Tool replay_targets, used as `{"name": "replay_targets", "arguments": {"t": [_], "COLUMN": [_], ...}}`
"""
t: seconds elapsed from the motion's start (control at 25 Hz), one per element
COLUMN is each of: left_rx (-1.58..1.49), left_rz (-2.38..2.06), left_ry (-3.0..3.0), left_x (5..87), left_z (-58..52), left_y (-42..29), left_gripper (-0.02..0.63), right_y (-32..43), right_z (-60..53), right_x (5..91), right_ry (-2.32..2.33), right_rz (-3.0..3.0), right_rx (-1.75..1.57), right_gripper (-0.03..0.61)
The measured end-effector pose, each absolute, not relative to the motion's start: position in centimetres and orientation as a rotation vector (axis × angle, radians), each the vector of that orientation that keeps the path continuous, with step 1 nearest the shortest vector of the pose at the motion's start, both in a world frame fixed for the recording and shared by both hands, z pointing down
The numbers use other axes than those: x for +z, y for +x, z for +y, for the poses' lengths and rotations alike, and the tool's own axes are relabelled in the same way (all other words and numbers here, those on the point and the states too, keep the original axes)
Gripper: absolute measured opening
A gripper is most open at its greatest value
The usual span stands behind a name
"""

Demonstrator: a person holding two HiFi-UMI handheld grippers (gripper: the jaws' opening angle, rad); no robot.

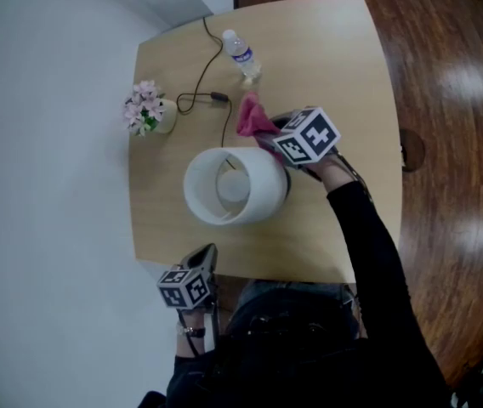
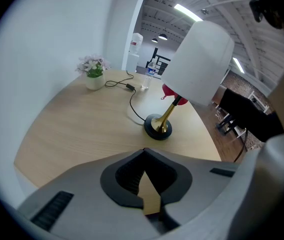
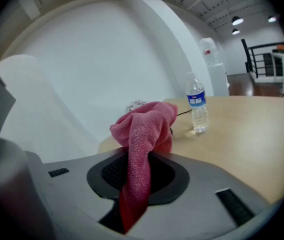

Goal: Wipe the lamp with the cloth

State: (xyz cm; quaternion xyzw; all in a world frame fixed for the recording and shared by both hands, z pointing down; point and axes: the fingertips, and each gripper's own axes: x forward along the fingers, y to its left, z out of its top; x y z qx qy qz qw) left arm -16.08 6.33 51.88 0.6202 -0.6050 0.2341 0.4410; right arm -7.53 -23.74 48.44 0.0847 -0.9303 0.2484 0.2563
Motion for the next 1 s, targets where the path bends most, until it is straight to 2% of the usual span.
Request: {"name": "replay_targets", "arguments": {"t": [0.12,0.28,0.4,0.48,0.68,1.0], "left_rx": [0.592,0.577,0.524,0.523,0.565,0.587], "left_rz": [-1.493,-1.491,-1.514,-1.518,-1.506,-1.460], "left_ry": [1.565,1.600,1.660,1.721,1.813,1.796], "left_x": [51.8,51.3,49.3,47.9,46.4,48.5], "left_z": [6.1,5.4,4.1,3.0,1.3,2.0], "left_y": [-15.9,-15.7,-15.1,-14.2,-12.2,-11.8], "left_gripper": [0.000,0.000,0.000,0.000,0.000,0.000], "right_y": [-5.1,-3.0,-3.2,-4.2,-5.8,-3.3], "right_z": [-24.5,-23.2,-22.0,-22.0,-20.6,-20.7], "right_x": [45.8,35.2,31.2,33.0,38.9,46.4], "right_ry": [0.317,0.258,0.227,0.231,0.169,0.288], "right_rz": [-2.585,-2.841,-2.880,-2.815,-2.700,-2.580], "right_rx": [0.655,0.680,0.524,0.443,0.477,0.630], "right_gripper": [0.083,0.083,0.083,0.083,0.081,0.080]}}
